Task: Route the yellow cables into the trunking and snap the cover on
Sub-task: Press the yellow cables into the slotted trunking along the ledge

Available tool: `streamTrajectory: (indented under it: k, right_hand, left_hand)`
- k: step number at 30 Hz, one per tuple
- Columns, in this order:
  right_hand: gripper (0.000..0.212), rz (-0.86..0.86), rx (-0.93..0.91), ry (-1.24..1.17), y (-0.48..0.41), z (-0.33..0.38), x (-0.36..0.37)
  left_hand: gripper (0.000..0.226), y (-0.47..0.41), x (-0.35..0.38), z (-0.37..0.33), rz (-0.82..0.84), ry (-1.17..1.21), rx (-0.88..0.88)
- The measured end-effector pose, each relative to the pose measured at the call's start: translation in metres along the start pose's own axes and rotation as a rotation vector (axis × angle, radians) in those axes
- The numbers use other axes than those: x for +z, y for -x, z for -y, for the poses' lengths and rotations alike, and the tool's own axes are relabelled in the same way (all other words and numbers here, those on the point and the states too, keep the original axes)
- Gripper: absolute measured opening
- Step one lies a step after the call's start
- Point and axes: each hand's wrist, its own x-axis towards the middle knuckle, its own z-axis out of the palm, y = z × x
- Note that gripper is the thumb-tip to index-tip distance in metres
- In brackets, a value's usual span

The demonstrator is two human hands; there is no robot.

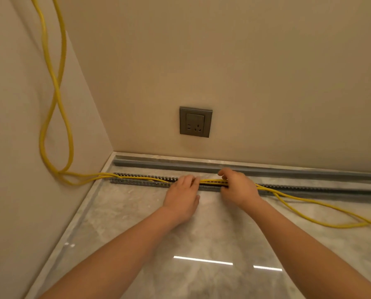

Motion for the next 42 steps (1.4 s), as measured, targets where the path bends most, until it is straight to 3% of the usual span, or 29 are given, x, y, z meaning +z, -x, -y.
streamTrajectory:
  k: [8, 15, 20, 24, 27, 29, 31, 36, 42]
  right_hand:
    - [0.011, -0.028, -0.189, 0.196, 0.000, -0.011, -0.013]
    - [0.018, 0.064, -0.432, 0.230, -0.009, -0.027, -0.019]
    - [0.027, 0.175, -0.406, 0.240, -0.012, -0.032, -0.014]
    - [0.039, 0.214, -0.442, 0.210, -0.013, -0.043, -0.014]
    - [0.052, 0.226, -0.347, -0.160, -0.005, -0.065, -0.022]
    - [0.042, 0.047, -0.185, -0.397, 0.004, -0.086, -0.024]
    - [0.033, -0.088, -0.108, -0.342, 0.014, -0.105, -0.027]
    - [0.039, -0.016, -0.100, -0.003, 0.024, -0.132, -0.027]
    - [0.039, -0.013, -0.183, -0.078, 0.022, -0.132, -0.033]
  left_hand:
    - [0.060, 0.001, -0.006, -0.006, 0.060, -0.057, -0.061]
    - [0.054, -0.005, -0.013, -0.024, 0.105, -0.087, -0.121]
    - [0.041, -0.025, -0.021, -0.047, 0.150, -0.162, -0.288]
    - [0.035, -0.033, -0.014, -0.073, 0.029, -0.079, -0.173]
    - [0.042, -0.035, -0.005, -0.090, 0.013, -0.040, -0.185]
    - [0.043, -0.038, -0.003, -0.096, 0.032, -0.113, -0.213]
    - [0.044, -0.039, -0.004, -0.102, 0.081, -0.191, -0.222]
    - [0.053, -0.036, -0.002, -0.125, 0.119, -0.228, -0.268]
    - [0.058, -0.036, 0.001, -0.133, 0.151, -0.227, -0.283]
